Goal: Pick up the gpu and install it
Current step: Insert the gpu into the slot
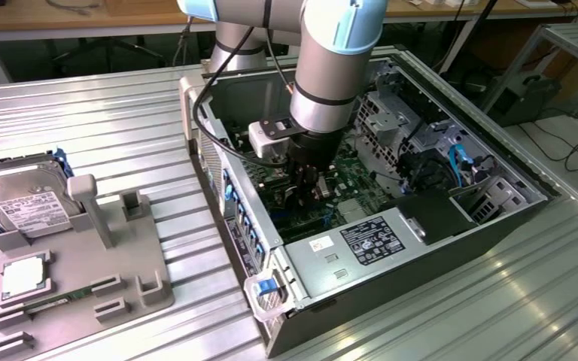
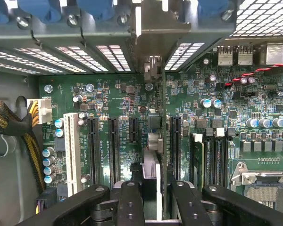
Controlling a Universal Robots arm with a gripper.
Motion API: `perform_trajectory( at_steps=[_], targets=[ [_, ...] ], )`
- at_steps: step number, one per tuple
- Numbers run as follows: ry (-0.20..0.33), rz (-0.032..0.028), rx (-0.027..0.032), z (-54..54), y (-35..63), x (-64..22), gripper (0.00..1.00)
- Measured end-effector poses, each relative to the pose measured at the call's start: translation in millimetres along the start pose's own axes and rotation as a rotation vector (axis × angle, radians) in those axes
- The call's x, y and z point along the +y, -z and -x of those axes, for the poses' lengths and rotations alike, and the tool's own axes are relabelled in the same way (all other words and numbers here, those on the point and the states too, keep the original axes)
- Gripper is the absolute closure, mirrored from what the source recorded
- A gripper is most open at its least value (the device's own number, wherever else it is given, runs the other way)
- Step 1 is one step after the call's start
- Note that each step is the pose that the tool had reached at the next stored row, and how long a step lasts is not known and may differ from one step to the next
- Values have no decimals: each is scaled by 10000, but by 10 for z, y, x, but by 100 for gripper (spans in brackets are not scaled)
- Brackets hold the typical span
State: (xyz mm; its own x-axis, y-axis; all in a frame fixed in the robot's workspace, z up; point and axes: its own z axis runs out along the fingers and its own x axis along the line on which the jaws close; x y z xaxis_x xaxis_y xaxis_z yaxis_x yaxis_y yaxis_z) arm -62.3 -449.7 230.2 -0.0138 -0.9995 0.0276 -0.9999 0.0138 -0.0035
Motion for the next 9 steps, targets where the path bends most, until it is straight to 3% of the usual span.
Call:
perform_trajectory(
  at_steps=[9],
  targets=[
    [13,6,15,1,-87,0,72]
  ],
)
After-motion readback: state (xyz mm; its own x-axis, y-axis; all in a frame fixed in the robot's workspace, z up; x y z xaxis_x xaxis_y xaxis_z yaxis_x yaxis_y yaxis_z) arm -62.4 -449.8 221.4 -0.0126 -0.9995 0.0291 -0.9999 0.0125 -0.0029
